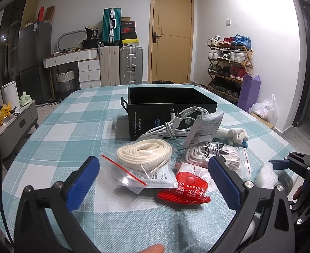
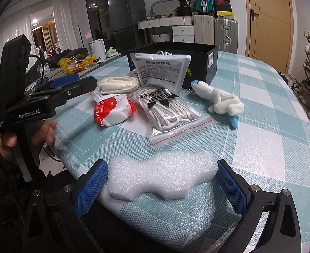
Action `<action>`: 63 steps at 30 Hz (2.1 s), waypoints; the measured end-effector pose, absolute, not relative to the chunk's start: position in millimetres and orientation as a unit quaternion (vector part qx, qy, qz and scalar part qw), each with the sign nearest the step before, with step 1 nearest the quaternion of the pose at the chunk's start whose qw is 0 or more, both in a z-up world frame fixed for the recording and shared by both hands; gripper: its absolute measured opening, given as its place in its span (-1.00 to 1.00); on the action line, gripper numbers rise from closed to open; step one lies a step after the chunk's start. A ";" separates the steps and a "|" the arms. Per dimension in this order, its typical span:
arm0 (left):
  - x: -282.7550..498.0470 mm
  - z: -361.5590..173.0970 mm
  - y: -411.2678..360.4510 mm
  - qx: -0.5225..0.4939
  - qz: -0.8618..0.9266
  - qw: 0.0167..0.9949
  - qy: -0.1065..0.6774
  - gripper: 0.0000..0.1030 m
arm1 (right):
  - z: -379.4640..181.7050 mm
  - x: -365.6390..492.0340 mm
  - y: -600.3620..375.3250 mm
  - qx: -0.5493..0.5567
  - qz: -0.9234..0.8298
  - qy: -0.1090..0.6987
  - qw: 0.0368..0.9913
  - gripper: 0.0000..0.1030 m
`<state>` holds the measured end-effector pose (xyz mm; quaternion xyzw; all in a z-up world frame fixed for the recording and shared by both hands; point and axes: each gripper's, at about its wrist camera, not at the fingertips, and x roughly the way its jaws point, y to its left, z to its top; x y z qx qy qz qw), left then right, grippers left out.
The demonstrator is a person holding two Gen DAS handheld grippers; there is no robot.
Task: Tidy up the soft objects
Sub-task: 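Grasp the white foam piece with the right gripper, then grasp the red balloon-glue packet with the left gripper while the right gripper holds the foam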
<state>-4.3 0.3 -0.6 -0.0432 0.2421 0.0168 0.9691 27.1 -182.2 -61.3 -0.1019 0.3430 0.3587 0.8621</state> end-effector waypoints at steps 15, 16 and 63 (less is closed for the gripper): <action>-3.8 -0.1 0.4 -0.038 0.017 0.969 0.245 1.00 | -65.2 20.8 -182.9 -0.120 0.367 0.332 0.861 0.98; -3.4 -0.1 0.8 -0.037 0.017 0.968 0.246 1.00 | -65.0 20.4 -182.8 -0.122 0.366 0.331 0.861 0.97; 10.9 -10.8 -37.1 0.005 -0.142 0.925 0.353 0.24 | -48.2 20.2 -192.3 -0.100 0.358 0.296 0.880 0.79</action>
